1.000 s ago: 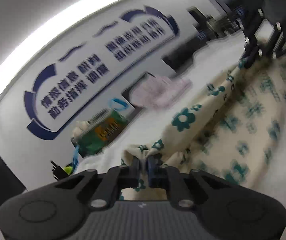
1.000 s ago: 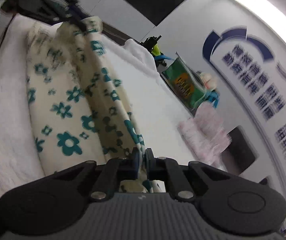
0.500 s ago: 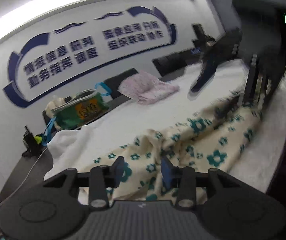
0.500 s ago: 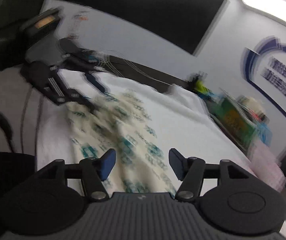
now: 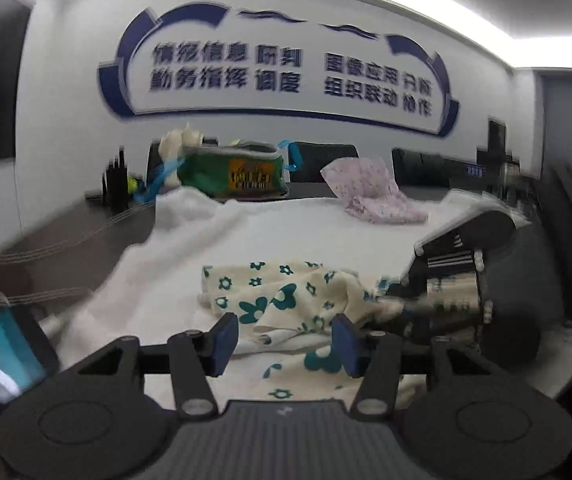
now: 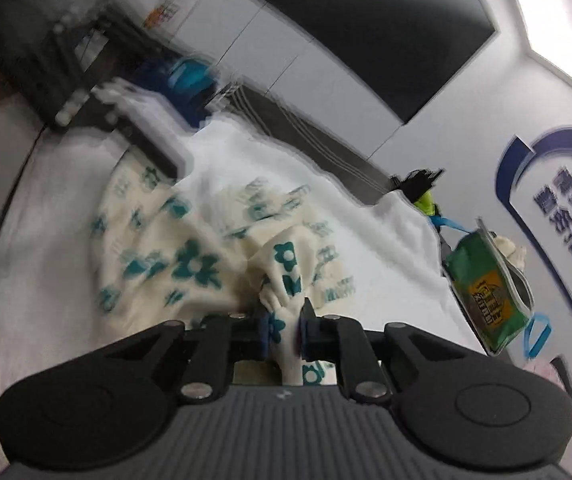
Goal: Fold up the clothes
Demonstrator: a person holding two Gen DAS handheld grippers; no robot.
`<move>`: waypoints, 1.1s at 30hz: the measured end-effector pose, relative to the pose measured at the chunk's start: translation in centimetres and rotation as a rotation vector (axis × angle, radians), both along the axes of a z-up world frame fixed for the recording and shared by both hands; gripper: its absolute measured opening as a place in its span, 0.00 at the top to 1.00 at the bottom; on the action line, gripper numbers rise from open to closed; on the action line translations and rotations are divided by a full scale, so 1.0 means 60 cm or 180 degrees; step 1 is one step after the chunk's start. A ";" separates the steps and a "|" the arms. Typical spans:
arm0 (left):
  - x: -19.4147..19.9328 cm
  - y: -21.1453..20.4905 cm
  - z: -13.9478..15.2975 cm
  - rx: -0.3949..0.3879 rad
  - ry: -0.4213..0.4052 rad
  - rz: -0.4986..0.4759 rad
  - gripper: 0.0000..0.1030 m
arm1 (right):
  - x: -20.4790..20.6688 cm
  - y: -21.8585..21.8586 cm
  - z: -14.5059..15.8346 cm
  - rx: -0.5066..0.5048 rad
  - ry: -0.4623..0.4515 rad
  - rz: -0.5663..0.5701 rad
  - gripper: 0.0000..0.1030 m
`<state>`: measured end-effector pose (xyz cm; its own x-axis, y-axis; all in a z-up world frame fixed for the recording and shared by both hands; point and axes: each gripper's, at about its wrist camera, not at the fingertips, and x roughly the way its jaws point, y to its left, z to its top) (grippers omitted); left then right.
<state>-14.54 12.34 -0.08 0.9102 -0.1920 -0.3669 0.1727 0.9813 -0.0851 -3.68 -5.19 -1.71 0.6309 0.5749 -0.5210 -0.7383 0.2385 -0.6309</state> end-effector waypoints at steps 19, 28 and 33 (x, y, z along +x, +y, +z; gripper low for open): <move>0.042 -0.034 0.005 -0.0225 -0.0057 0.0394 0.41 | 0.043 -0.050 0.022 0.1614 0.1816 -0.1366 0.89; 0.123 -0.073 0.009 0.0006 0.0407 0.0528 0.47 | 0.005 -0.126 0.033 0.2363 0.1503 -0.1863 0.72; 0.127 -0.055 -0.016 0.0315 0.0468 0.0671 0.96 | 0.011 -0.129 0.001 0.2281 0.1749 -0.2044 0.72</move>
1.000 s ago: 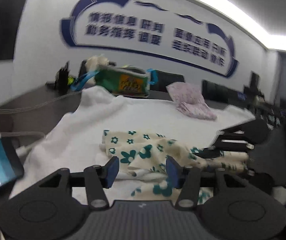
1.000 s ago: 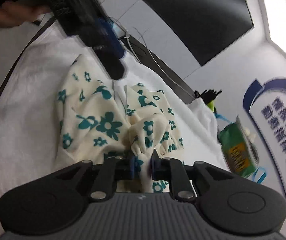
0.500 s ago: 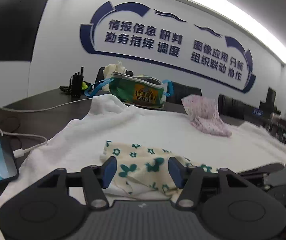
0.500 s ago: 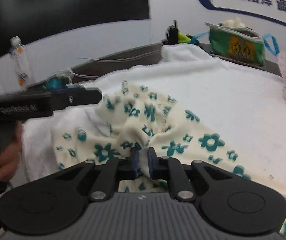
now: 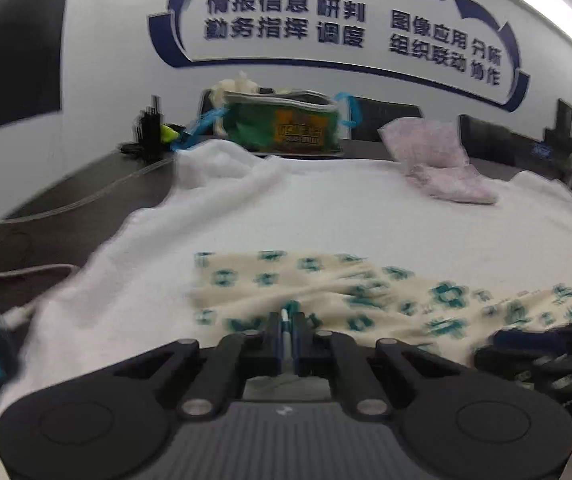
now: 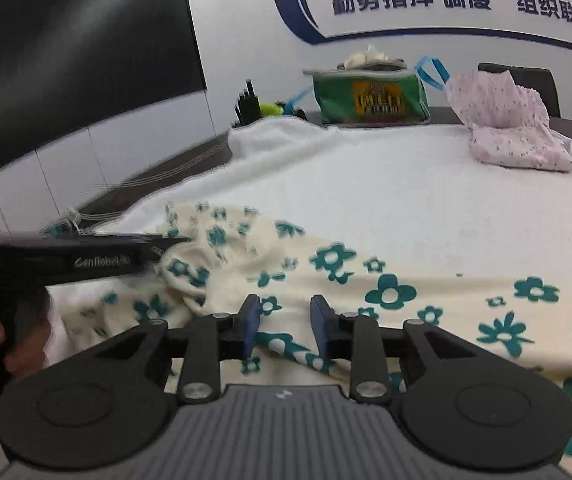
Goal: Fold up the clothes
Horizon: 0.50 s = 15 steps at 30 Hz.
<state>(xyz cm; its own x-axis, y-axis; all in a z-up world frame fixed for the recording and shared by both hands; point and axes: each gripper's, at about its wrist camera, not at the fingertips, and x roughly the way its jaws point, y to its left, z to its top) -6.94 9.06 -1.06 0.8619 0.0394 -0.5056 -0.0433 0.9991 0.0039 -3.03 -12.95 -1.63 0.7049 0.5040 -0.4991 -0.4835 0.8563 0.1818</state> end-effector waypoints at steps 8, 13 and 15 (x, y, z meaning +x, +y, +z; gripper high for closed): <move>-0.036 0.061 0.026 0.0040 -0.0080 0.0852 0.94 | -0.007 0.006 -0.002 -0.0042 -0.0032 0.0050 0.68; -0.040 0.002 0.062 -0.0376 -0.0302 0.0158 0.76 | 0.000 0.008 -0.002 -0.0002 -0.0029 0.0064 0.64; -0.027 -0.043 0.062 -0.0262 -0.0317 -0.0094 0.76 | 0.002 0.007 -0.002 0.0011 -0.0028 0.0069 0.64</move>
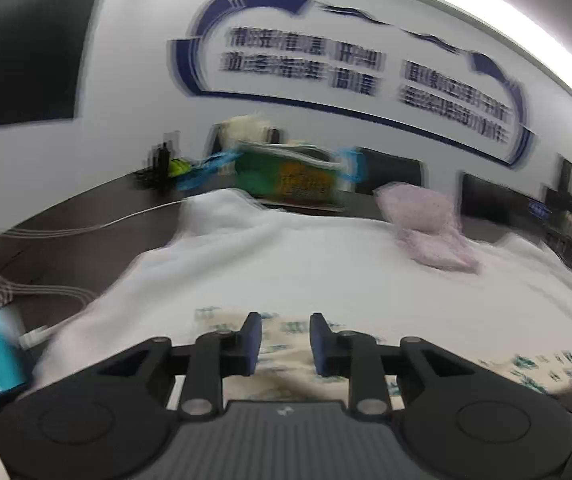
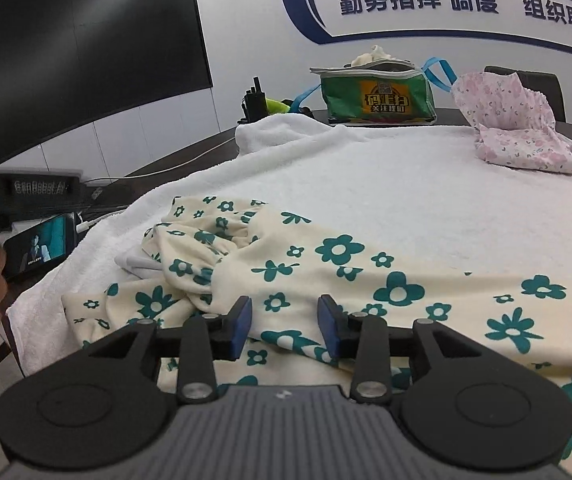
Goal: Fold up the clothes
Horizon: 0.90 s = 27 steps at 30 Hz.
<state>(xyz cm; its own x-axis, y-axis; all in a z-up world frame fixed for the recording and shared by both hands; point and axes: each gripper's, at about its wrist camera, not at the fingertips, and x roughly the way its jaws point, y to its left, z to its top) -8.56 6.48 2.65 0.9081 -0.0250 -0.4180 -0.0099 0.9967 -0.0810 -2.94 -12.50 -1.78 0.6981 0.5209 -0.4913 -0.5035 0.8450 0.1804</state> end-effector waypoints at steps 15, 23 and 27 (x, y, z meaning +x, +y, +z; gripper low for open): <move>0.044 -0.014 -0.081 0.0388 0.0413 0.0082 0.81 | -0.008 -0.025 0.021 -0.0185 -0.0161 -0.0317 0.62; 0.048 -0.012 -0.078 0.0329 0.0415 0.0076 0.81 | -0.010 -0.159 0.006 -0.1183 -0.0227 -0.1304 0.62; 0.044 -0.008 -0.068 0.0252 0.0408 0.0026 0.81 | -0.044 -0.232 0.029 -0.0942 -0.0302 -0.1772 0.59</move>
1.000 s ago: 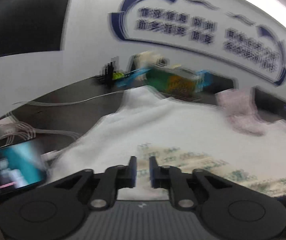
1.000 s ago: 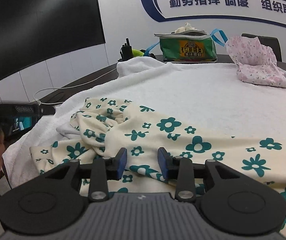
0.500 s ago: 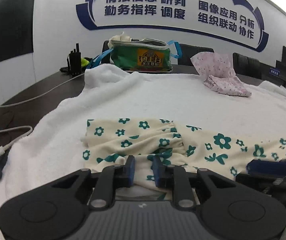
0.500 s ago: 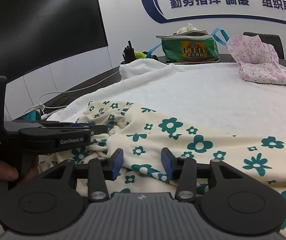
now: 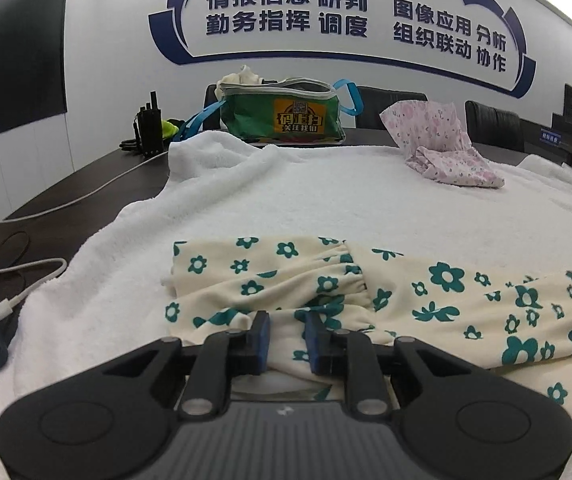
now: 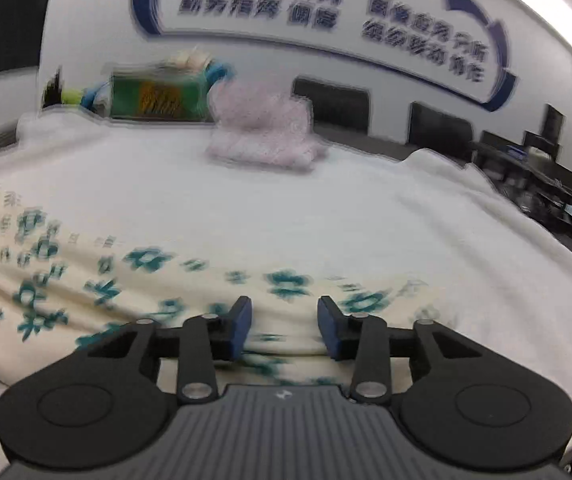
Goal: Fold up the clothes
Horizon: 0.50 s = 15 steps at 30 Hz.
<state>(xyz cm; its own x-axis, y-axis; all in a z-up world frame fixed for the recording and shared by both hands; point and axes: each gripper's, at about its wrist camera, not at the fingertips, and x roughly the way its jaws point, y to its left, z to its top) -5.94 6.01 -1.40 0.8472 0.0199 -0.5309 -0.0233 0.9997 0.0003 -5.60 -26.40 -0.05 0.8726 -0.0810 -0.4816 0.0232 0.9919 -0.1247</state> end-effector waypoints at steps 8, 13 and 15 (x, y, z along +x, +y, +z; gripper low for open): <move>0.040 -0.143 0.148 0.0000 -0.0180 -0.1575 0.32 | -0.083 -0.168 0.026 0.1352 0.0127 -0.0375 0.52; 0.092 -0.258 0.108 0.0727 0.0111 -0.2285 0.32 | -0.067 -0.194 0.019 0.1696 -0.0020 -0.0409 0.41; 0.105 -0.218 0.095 0.0697 0.0120 -0.2127 0.33 | -0.040 -0.211 0.023 0.1690 0.0018 -0.0346 0.34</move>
<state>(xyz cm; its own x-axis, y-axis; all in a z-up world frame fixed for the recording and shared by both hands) 0.33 -7.08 4.31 0.6963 -0.3888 -0.6034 0.5999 0.7768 0.1918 -7.97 -39.08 1.31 0.8701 0.0852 -0.4854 0.1299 0.9105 0.3927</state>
